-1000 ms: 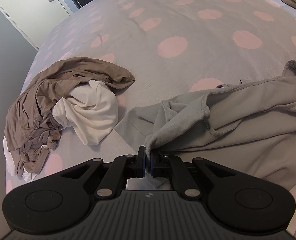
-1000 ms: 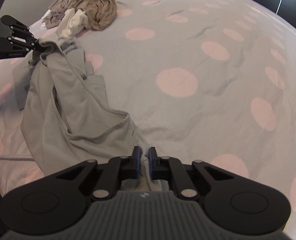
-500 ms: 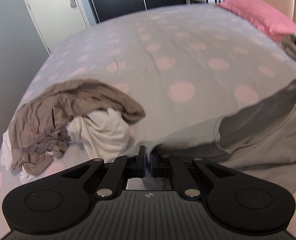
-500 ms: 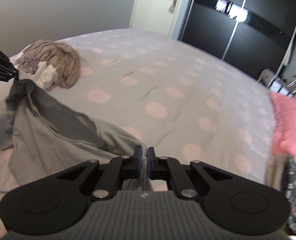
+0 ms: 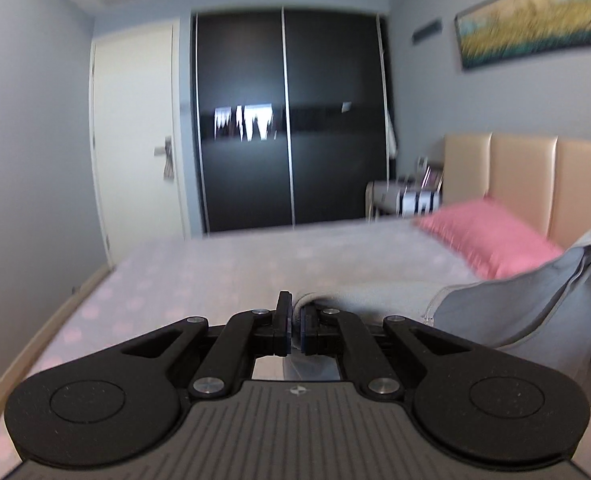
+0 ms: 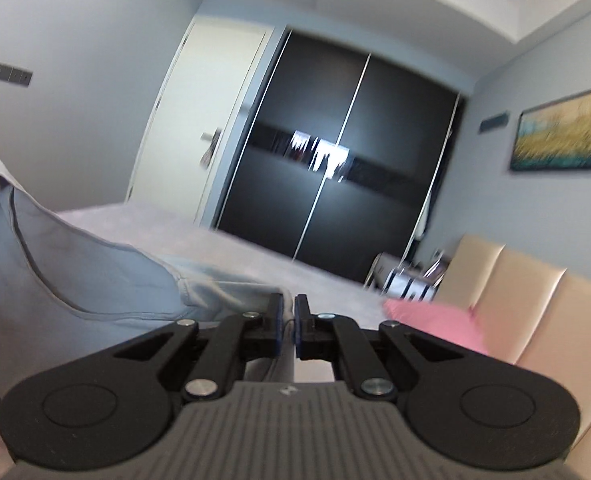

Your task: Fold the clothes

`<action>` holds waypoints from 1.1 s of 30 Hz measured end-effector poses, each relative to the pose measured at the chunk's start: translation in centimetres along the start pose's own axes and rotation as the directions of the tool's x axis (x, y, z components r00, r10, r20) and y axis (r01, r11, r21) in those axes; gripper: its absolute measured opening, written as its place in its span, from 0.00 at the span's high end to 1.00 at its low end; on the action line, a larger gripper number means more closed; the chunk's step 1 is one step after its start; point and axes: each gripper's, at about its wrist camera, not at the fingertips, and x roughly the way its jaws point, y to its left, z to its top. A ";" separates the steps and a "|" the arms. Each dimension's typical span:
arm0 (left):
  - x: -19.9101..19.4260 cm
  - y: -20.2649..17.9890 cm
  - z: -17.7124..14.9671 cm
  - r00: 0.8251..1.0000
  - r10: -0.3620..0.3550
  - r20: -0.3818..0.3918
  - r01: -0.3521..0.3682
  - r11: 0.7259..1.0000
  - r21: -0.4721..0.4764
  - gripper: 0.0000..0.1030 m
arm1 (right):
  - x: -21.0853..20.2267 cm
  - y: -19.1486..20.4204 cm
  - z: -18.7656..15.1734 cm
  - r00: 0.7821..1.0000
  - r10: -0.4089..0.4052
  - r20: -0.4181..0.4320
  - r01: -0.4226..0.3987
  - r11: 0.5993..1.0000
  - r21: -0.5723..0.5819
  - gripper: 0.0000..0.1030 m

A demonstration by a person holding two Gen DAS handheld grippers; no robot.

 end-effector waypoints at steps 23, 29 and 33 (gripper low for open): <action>-18.3 -2.0 11.6 0.898 -0.119 0.423 0.125 0.992 0.014 0.98 | -18.8 -4.9 11.5 0.877 -0.190 0.441 0.163 0.982 0.098 0.94; -12.8 -1.0 9.8 0.960 -0.076 0.269 0.075 0.997 0.014 0.98 | -11.6 -3.8 8.8 0.944 -0.128 0.303 0.101 0.990 0.103 0.94; -6.2 -0.5 6.8 0.993 -0.048 0.110 0.048 0.999 -0.003 0.98 | -5.1 -2.3 5.1 0.984 -0.082 0.157 0.068 0.994 0.090 0.94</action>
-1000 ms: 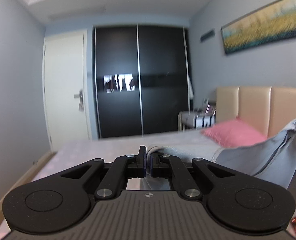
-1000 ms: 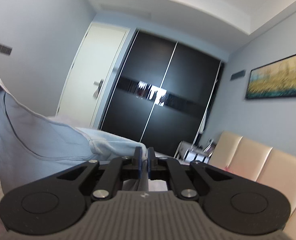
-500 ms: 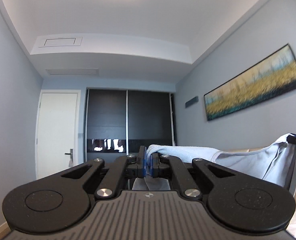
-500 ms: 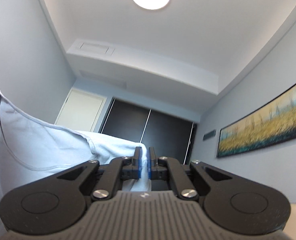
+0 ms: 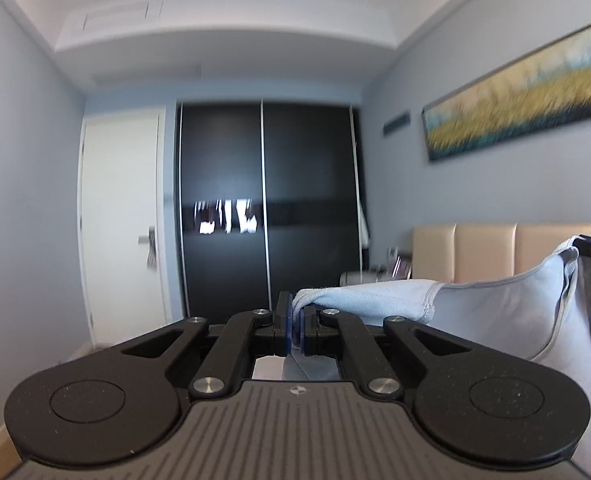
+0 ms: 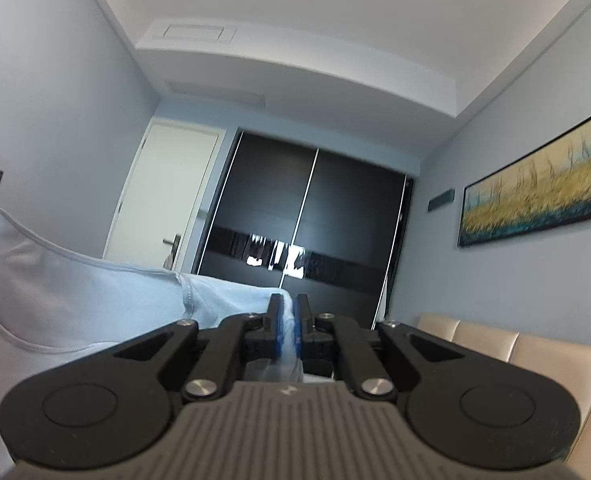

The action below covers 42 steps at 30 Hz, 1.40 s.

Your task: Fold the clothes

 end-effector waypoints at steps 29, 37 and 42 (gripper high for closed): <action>36.8 2.3 -29.6 0.672 0.044 -0.739 -0.080 0.997 -0.013 0.98 | 33.4 11.5 -33.1 0.690 0.019 -0.724 -0.100 0.993 -0.068 0.93; 36.3 1.2 -30.5 0.652 0.033 -0.757 -0.033 0.999 0.015 0.69 | 33.9 11.2 -33.6 0.643 0.052 -0.764 -0.099 0.995 -0.016 0.68; 33.7 0.7 -28.5 0.676 0.014 -0.737 -0.015 1.000 0.005 0.60 | 31.2 10.1 -30.8 0.652 0.091 -0.753 -0.104 0.994 0.030 0.65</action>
